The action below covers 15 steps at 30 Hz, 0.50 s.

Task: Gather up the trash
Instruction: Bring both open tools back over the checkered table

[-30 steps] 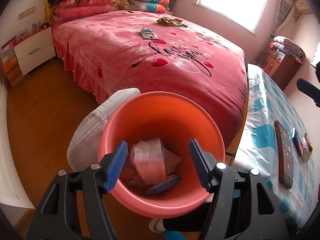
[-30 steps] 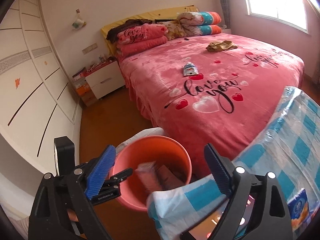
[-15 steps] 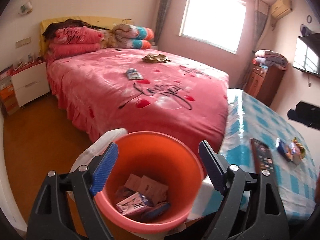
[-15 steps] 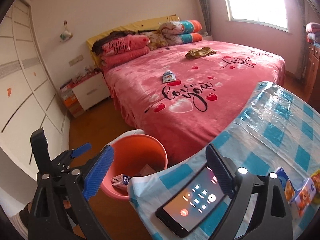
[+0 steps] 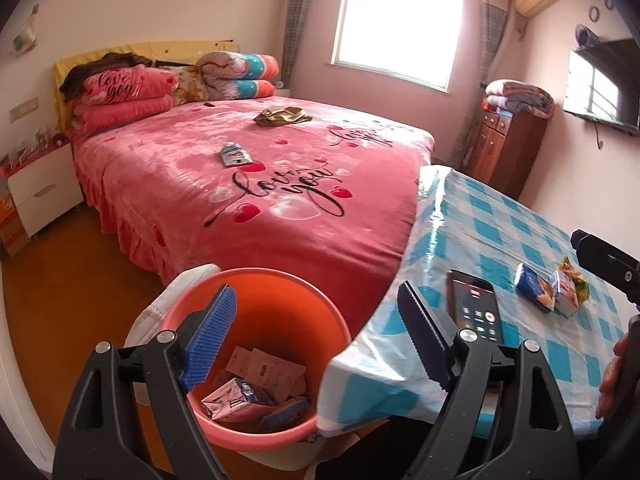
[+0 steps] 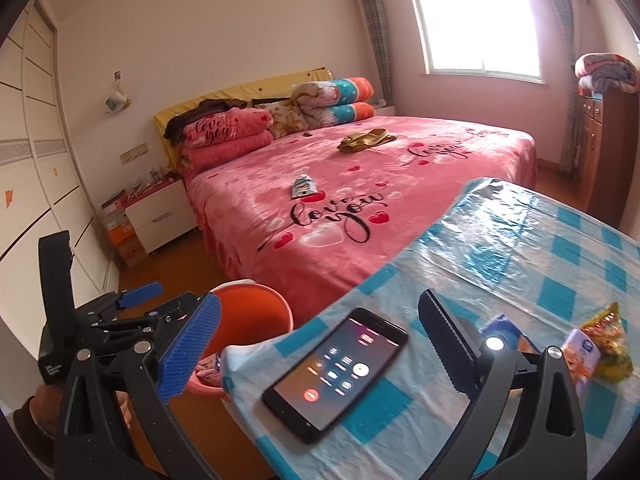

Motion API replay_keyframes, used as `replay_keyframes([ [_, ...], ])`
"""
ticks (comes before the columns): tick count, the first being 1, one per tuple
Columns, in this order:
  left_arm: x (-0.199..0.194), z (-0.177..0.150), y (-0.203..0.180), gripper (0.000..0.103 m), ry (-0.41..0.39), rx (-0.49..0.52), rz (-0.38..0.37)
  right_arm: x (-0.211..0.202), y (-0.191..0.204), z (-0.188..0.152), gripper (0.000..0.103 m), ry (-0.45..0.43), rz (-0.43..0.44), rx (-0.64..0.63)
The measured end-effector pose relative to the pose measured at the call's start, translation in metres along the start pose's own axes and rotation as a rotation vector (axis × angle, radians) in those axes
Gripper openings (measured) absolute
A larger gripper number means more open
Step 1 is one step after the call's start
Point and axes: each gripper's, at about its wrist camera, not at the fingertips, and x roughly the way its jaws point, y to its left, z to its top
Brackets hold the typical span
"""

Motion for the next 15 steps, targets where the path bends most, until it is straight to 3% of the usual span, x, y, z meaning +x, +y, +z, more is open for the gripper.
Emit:
replay_keyframes([
  [15,-0.015,0.004,-0.064,0.084,0.005,0.144,-0.071,-0.035,-0.052,-0.020,0.098,-0.047,-0.029,0.102],
])
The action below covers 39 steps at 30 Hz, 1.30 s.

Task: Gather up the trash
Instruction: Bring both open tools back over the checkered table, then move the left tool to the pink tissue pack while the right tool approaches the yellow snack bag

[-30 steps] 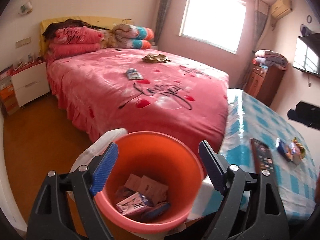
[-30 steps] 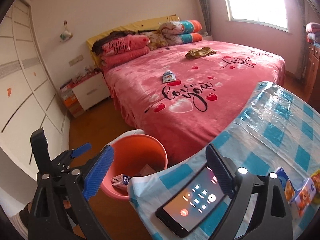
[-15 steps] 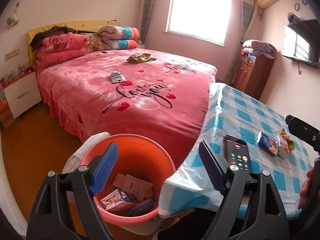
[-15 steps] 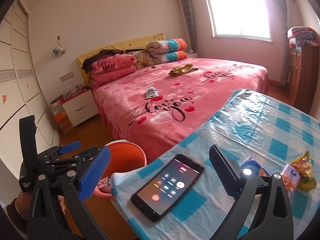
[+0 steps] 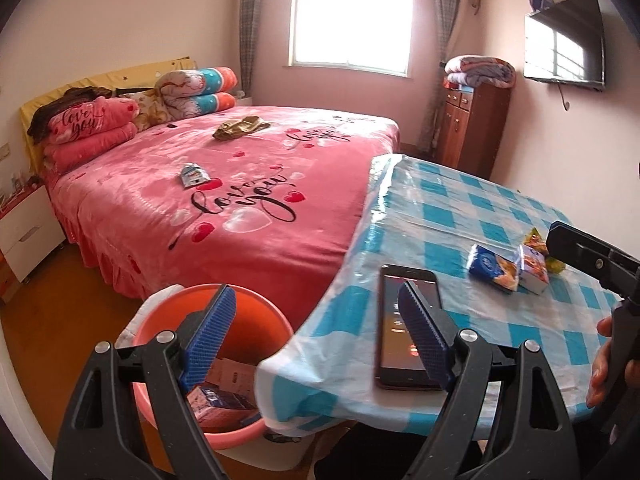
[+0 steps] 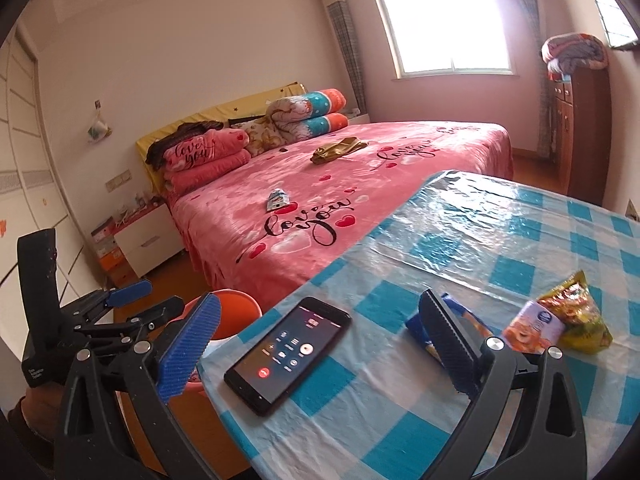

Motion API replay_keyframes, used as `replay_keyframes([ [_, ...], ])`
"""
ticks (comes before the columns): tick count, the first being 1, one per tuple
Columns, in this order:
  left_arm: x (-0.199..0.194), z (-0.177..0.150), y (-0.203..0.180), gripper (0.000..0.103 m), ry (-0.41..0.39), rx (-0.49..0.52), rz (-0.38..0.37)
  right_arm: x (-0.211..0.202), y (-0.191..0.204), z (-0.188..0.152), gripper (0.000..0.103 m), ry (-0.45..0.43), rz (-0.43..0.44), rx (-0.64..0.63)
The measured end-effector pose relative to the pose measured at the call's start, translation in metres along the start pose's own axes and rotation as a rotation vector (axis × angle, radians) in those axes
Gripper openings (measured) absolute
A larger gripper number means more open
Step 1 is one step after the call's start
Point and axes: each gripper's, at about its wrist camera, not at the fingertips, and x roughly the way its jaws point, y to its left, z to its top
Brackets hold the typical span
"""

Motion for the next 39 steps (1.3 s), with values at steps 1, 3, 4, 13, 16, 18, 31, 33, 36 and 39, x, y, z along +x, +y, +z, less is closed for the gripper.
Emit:
replay_keyframes([
  [1,0.000,0.000,-0.004,0.084,0.007,0.005,0.000,-0.002,-0.005,-0.001,0.098,0.000,-0.005,0.011],
  [3,0.001,0.001,-0.011,0.084,0.021,0.010,0.000,-0.006,-0.013,-0.004,0.098,-0.005,-0.005,0.031],
  [4,0.001,0.001,-0.014,0.084,0.023,0.013,-0.007,-0.007,-0.017,-0.004,0.098,-0.004,-0.003,0.037],
  [13,0.001,0.004,-0.042,0.084,0.057,0.051,-0.031,-0.023,-0.055,-0.015,0.098,-0.019,-0.051,0.101],
  [16,0.002,0.005,-0.052,0.084,0.064,0.061,-0.042,-0.030,-0.068,-0.017,0.098,-0.035,-0.070,0.120],
  [18,0.002,0.006,-0.060,0.084,0.065,0.074,-0.054,-0.033,-0.077,-0.018,0.098,-0.039,-0.082,0.133],
  [31,0.014,0.008,-0.115,0.084,0.111,0.160,-0.132,-0.053,-0.132,-0.025,0.098,-0.084,-0.189,0.213],
  [33,0.017,0.008,-0.123,0.084,0.125,0.161,-0.149,-0.057,-0.142,-0.025,0.098,-0.089,-0.206,0.231],
  [36,0.022,0.008,-0.136,0.084,0.153,0.149,-0.198,-0.060,-0.158,-0.027,0.098,-0.088,-0.220,0.260],
  [39,0.029,0.007,-0.146,0.084,0.189,0.119,-0.259,-0.061,-0.177,-0.030,0.098,-0.068,-0.223,0.323],
])
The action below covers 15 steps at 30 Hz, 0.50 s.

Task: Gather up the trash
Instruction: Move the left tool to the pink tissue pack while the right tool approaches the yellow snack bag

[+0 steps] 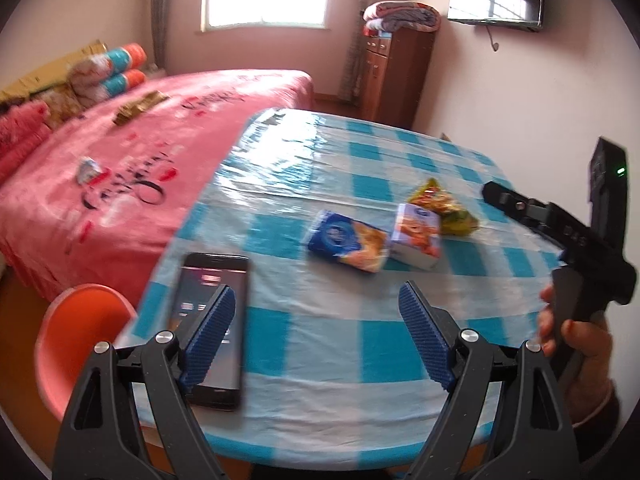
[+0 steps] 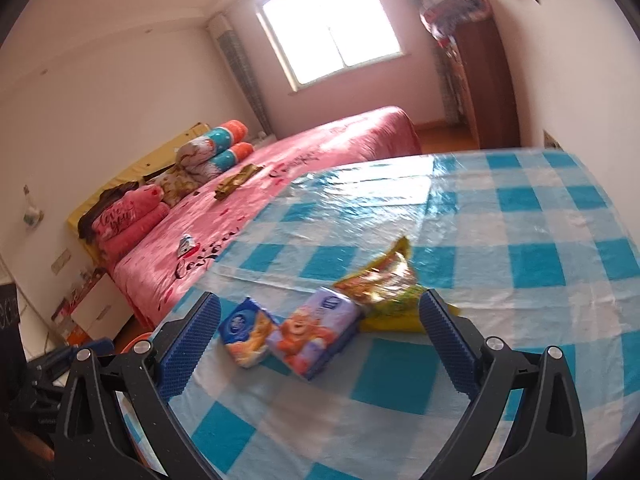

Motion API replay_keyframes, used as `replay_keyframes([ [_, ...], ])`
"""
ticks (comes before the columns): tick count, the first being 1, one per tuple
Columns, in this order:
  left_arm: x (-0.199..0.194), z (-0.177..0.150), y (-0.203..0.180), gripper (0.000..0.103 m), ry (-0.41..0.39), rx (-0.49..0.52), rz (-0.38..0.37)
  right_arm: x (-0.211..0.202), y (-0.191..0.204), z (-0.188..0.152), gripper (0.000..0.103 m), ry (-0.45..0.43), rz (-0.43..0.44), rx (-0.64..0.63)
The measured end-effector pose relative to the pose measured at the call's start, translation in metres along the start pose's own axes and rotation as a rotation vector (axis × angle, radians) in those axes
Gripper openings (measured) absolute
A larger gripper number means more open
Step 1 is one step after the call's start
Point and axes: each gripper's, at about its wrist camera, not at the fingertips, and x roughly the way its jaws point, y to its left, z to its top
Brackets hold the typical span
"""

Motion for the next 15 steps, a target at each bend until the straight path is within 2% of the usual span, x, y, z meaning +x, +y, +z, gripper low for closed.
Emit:
replay_keyframes([
  [5,0.021,0.004,-0.016,0.084,0.055,-0.047,-0.092,0.007,-0.028,0.003,0.098,0.024,-0.006,0.058],
  [11,0.052,0.011,-0.026,0.084,0.106,-0.097,-0.122,0.017,-0.036,0.004,0.098,0.052,0.000,0.071],
  [15,0.071,0.016,-0.024,0.084,0.138,-0.157,-0.109,0.022,-0.045,0.007,0.098,0.057,0.009,0.094],
])
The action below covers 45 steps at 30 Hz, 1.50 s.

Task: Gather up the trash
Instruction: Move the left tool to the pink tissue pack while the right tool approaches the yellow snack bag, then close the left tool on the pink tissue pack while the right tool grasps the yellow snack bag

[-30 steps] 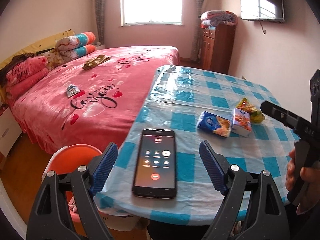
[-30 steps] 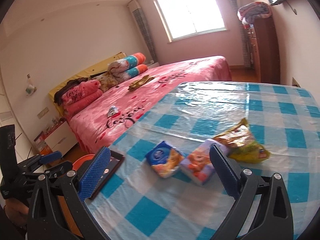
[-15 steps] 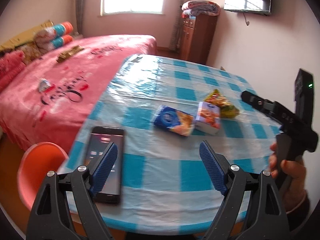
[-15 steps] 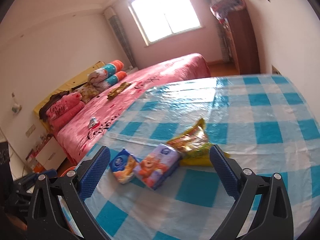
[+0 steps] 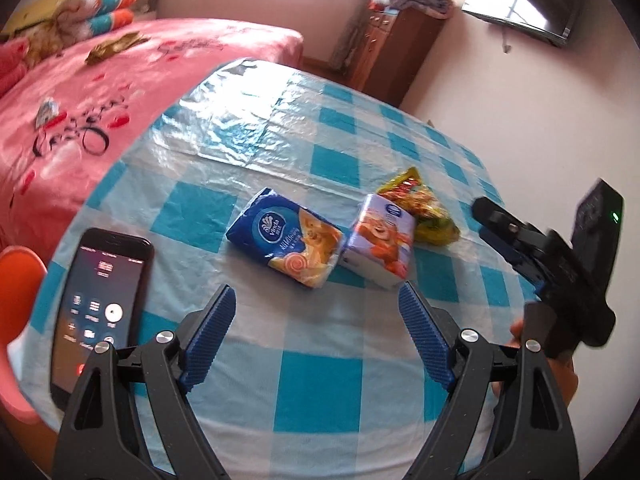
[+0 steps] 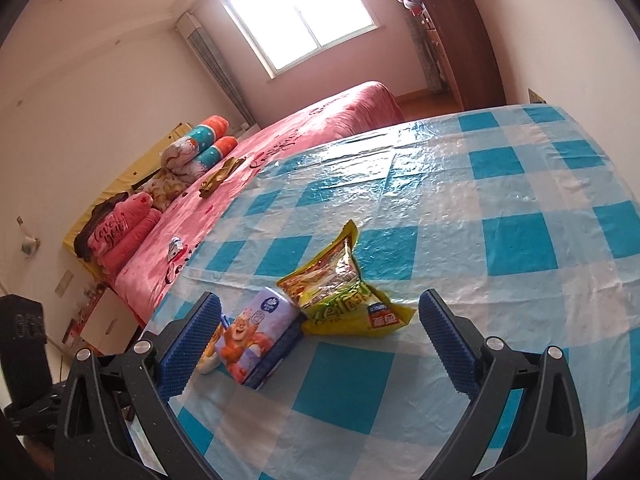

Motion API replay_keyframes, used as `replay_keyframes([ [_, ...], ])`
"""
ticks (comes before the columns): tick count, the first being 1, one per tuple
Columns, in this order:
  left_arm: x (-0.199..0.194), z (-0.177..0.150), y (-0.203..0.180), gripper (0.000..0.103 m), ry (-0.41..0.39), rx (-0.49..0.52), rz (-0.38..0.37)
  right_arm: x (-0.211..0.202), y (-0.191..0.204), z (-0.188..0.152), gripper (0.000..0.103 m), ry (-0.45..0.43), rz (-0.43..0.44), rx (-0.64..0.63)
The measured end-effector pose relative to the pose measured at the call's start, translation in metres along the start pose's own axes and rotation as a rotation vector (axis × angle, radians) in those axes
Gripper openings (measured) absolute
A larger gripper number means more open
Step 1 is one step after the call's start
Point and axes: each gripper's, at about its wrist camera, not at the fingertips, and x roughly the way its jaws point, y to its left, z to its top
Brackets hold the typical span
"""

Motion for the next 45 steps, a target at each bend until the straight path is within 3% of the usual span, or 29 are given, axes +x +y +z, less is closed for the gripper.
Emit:
replay_keyframes([
  [4,0.011,0.008,0.002,0.084,0.016,-0.042,-0.003,0.002,-0.010,0.003,0.098,0.000,0.019,0.038],
  [16,0.044,0.040,-0.015,0.083,0.047,-0.033,0.046,0.003,-0.026,0.010,0.096,0.000,0.050,0.087],
  [19,0.052,0.045,-0.019,0.083,0.051,-0.021,0.052,0.004,-0.028,0.010,0.084,0.006,0.054,0.094],
  [23,0.062,0.049,-0.022,0.074,0.060,-0.013,0.068,0.004,-0.033,0.010,0.084,0.008,0.053,0.103],
  [27,0.067,0.052,-0.022,0.072,0.054,-0.010,0.073,0.005,-0.037,0.010,0.084,0.014,0.058,0.105],
  [32,0.062,0.051,-0.034,0.072,0.035,0.061,0.029,0.011,-0.038,0.011,0.084,0.040,0.045,0.099],
  [39,0.061,0.038,-0.061,0.072,0.061,0.278,-0.082,0.019,-0.039,0.010,0.084,0.073,0.048,0.098],
  [45,0.077,0.031,-0.075,0.072,0.099,0.370,-0.056,0.024,-0.034,0.010,0.089,0.095,0.047,0.082],
])
